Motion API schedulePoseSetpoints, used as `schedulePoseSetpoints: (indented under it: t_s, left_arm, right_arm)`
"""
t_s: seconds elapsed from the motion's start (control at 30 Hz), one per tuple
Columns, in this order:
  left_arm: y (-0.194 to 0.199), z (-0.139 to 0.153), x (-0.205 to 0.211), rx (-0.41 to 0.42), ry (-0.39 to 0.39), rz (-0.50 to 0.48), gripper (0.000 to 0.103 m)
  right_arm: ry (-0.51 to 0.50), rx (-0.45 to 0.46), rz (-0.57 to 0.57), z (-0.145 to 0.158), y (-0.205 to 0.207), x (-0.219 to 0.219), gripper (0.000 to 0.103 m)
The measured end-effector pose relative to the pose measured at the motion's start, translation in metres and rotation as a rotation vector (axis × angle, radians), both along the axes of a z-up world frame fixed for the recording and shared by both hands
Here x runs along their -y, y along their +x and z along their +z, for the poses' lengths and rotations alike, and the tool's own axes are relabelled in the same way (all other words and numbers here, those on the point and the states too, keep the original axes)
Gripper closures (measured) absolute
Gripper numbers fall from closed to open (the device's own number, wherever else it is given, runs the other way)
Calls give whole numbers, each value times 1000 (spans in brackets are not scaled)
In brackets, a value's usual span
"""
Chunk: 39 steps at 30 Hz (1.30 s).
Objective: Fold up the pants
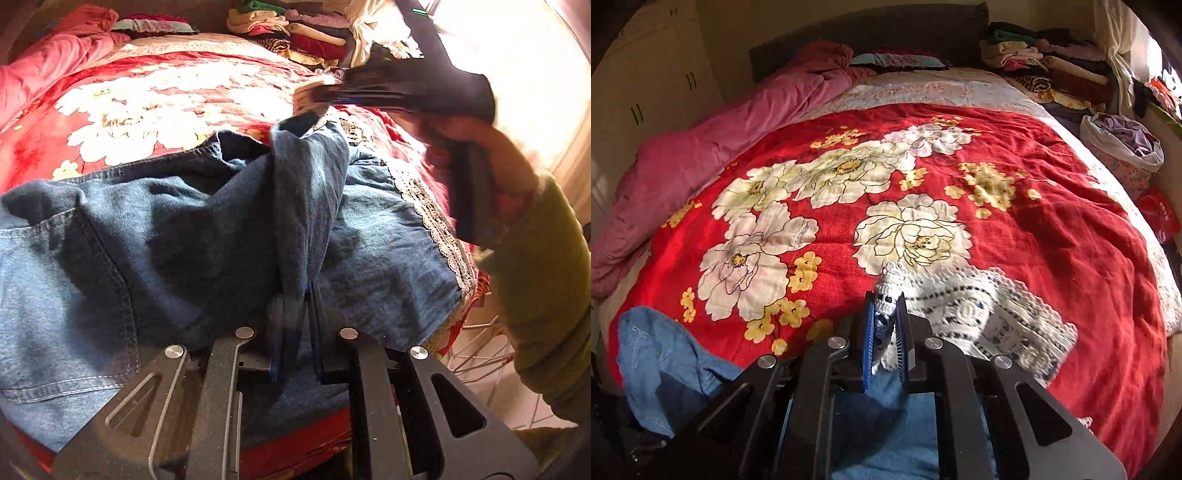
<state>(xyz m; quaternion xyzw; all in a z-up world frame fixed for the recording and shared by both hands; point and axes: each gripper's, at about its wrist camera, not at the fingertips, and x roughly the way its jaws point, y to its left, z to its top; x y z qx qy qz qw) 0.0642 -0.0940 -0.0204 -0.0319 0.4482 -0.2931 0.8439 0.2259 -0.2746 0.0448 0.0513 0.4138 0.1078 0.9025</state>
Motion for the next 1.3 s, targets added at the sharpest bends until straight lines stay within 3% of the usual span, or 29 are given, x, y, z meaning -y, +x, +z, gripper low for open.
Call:
schedulePoseSetpoints:
  t_s: [0.07, 0.23, 0.3, 0.33, 0.63, 0.8, 0.9, 1.0, 1.1, 1.3]
  left_arm:
    - [-1, 0, 1, 11, 7, 0, 85]
    - [4, -1, 3, 39, 34, 10, 82]
    - [4, 1, 4, 51, 53, 12, 89]
    - [3, 2, 4, 57, 63, 10, 99]
    - [-12, 14, -6, 99, 92, 4, 100]
    - [-19, 10, -5, 97, 119, -6, 100]
    - [-19, 6, -1, 95, 143, -15, 100]
    - [-21, 6, 2, 104, 161, -17, 101]
    - [-22, 7, 3, 110, 163, -19, 102]
    - [-32, 15, -4, 127, 157, -41, 102]
  right_arm:
    - [20, 33, -35, 13, -24, 21, 93]
    - [78, 38, -111, 28, -83, 72, 93]
    - [110, 23, -134, 27, -105, 87, 93]
    - [124, 14, -139, 26, -115, 91, 93]
    - [210, -139, -136, -10, -189, 105, 93]
    - [236, -221, -125, -39, -206, 105, 91]
    - [275, -231, -137, -44, -208, 110, 84]
    - [316, -230, -150, -46, -204, 117, 84]
    - [328, -220, -146, -44, -203, 119, 93]
    - [311, -226, -85, -29, -215, 118, 93]
